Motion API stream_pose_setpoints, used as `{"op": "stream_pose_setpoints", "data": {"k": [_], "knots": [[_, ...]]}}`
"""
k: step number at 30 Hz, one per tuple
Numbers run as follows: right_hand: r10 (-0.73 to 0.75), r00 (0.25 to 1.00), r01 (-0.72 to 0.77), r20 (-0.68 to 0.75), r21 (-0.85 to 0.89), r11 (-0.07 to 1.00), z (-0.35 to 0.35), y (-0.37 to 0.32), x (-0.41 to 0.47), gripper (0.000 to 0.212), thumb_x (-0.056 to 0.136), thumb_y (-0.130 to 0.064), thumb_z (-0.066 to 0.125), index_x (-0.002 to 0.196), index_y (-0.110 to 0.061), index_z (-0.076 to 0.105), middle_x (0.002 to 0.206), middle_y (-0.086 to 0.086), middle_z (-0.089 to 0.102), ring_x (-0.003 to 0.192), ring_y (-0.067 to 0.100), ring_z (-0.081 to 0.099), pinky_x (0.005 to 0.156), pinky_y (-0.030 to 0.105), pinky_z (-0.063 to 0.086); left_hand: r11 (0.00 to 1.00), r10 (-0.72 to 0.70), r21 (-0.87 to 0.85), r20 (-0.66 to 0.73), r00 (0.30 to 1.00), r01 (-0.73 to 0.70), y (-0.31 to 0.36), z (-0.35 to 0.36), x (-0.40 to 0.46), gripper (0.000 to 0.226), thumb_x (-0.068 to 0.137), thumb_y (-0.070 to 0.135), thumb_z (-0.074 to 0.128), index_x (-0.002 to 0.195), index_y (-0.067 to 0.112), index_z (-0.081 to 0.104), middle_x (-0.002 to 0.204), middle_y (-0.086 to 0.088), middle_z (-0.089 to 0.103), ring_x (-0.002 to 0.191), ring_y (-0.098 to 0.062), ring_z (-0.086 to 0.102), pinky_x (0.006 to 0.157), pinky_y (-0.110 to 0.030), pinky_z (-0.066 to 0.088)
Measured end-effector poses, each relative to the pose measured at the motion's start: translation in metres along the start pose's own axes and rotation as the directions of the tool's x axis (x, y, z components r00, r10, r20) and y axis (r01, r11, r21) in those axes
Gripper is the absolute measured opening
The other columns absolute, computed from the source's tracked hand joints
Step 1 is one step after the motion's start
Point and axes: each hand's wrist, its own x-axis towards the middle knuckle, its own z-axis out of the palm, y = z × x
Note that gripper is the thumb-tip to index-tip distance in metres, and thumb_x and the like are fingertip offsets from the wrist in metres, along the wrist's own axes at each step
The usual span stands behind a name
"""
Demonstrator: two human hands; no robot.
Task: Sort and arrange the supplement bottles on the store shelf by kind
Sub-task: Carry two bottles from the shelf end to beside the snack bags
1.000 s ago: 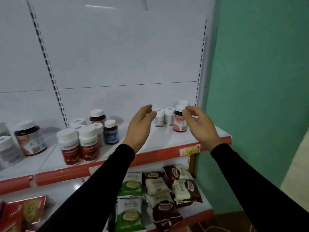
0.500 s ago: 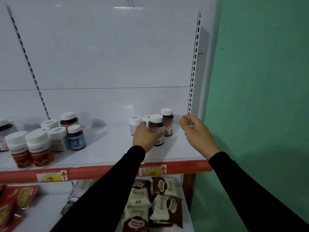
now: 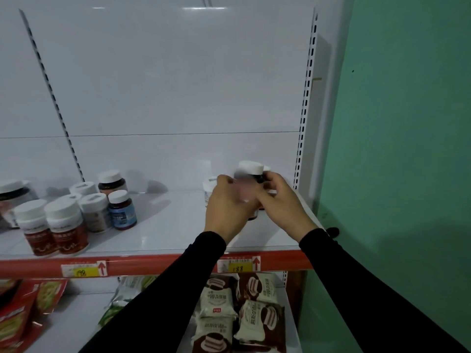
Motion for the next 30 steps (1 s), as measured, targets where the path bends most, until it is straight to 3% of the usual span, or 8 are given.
{"op": "stream_pose_setpoints", "data": {"k": [2,5,8,12,18,21,24,30], "knots": [[0.003,1.000,-0.002,-0.005,0.111,0.994,0.009,-0.008,0.002,0.049,0.076,-0.059,0.063,0.119,-0.037,0.052,0.110,-0.015,0.064,0.100,0.006,0.064,0.080,0.029,0.057,0.999,0.043,-0.028,0.009,0.999,-0.042,0.007,-0.009,-0.004,0.057,0.069,0.040,0.078,0.112,0.020,0.046,0.095,0.003,0.063,0.072,0.001,0.067,0.052,-0.016,0.055],[0.027,1.000,-0.029,0.009,0.292,0.956,0.009,-0.015,0.009,0.043,0.085,-0.053,0.064,0.122,-0.031,0.059,0.106,-0.006,0.074,0.099,0.017,0.071,0.083,0.044,0.059,0.995,0.060,-0.082,0.081,0.995,-0.053,0.008,-0.029,-0.007,0.075,0.067,0.048,0.079,0.130,0.021,0.047,0.113,0.001,0.058,0.091,-0.009,0.066,0.069,-0.024,0.059],[0.082,0.996,-0.091,0.041,0.376,0.922,0.011,-0.017,0.013,0.037,0.090,-0.052,0.058,0.120,-0.029,0.062,0.110,-0.002,0.074,0.099,0.025,0.072,0.091,0.058,0.053,0.985,0.013,-0.171,0.231,0.973,0.027,0.006,-0.047,-0.007,0.056,0.081,0.037,0.073,0.131,0.033,0.048,0.110,0.011,0.064,0.090,0.000,0.065,0.067,-0.014,0.051],[0.090,0.991,-0.125,0.099,0.435,0.892,0.020,-0.020,0.011,0.036,0.100,-0.043,0.048,0.126,-0.021,0.060,0.117,0.007,0.071,0.101,0.027,0.071,0.078,0.043,0.057,0.971,0.032,-0.236,0.293,0.956,0.040,0.003,-0.054,-0.009,0.033,0.086,0.028,0.070,0.108,0.045,0.053,0.099,0.014,0.071,0.084,0.001,0.068,0.067,-0.013,0.051],[0.076,0.988,-0.126,0.136,0.413,0.902,0.023,-0.026,0.004,0.028,0.094,-0.046,0.050,0.105,-0.035,0.074,0.113,0.007,0.073,0.100,0.026,0.071,0.072,0.035,0.056,0.963,0.027,-0.263,0.312,0.950,0.059,0.001,-0.059,-0.014,0.035,0.085,0.027,0.071,0.111,0.041,0.052,0.101,0.009,0.071,0.082,0.001,0.068,0.064,-0.009,0.048],[0.080,0.988,-0.125,0.130,0.390,0.912,0.022,-0.027,0.003,0.031,0.098,-0.044,0.049,0.117,-0.028,0.068,0.118,0.008,0.071,0.102,0.026,0.070,0.076,0.035,0.055,0.963,0.025,-0.262,0.305,0.952,0.059,0.001,-0.062,-0.016,0.036,0.084,0.028,0.071,0.110,0.042,0.050,0.102,0.008,0.071,0.083,0.000,0.069,0.064,-0.009,0.049],[0.019,0.983,-0.081,0.185,0.337,0.938,0.026,-0.031,0.001,0.024,0.095,-0.041,0.058,0.115,-0.031,0.067,0.113,-0.001,0.073,0.100,0.016,0.071,0.069,0.021,0.056,0.965,0.020,-0.256,0.277,0.961,0.053,0.001,-0.071,-0.020,0.036,0.084,0.029,0.071,0.109,0.044,0.050,0.101,0.008,0.072,0.083,-0.002,0.070,0.065,-0.012,0.052],[-0.121,0.952,0.014,0.283,0.354,0.935,0.068,-0.048,0.003,0.030,0.084,-0.035,0.074,0.113,-0.035,0.068,0.117,0.002,0.071,0.106,0.019,0.069,0.085,0.037,0.058,0.981,-0.036,-0.183,0.175,0.984,0.068,0.002,-0.120,-0.036,0.045,0.085,0.026,0.073,0.123,0.032,0.050,0.106,0.004,0.072,0.091,-0.007,0.072,0.085,-0.030,0.058]]}}
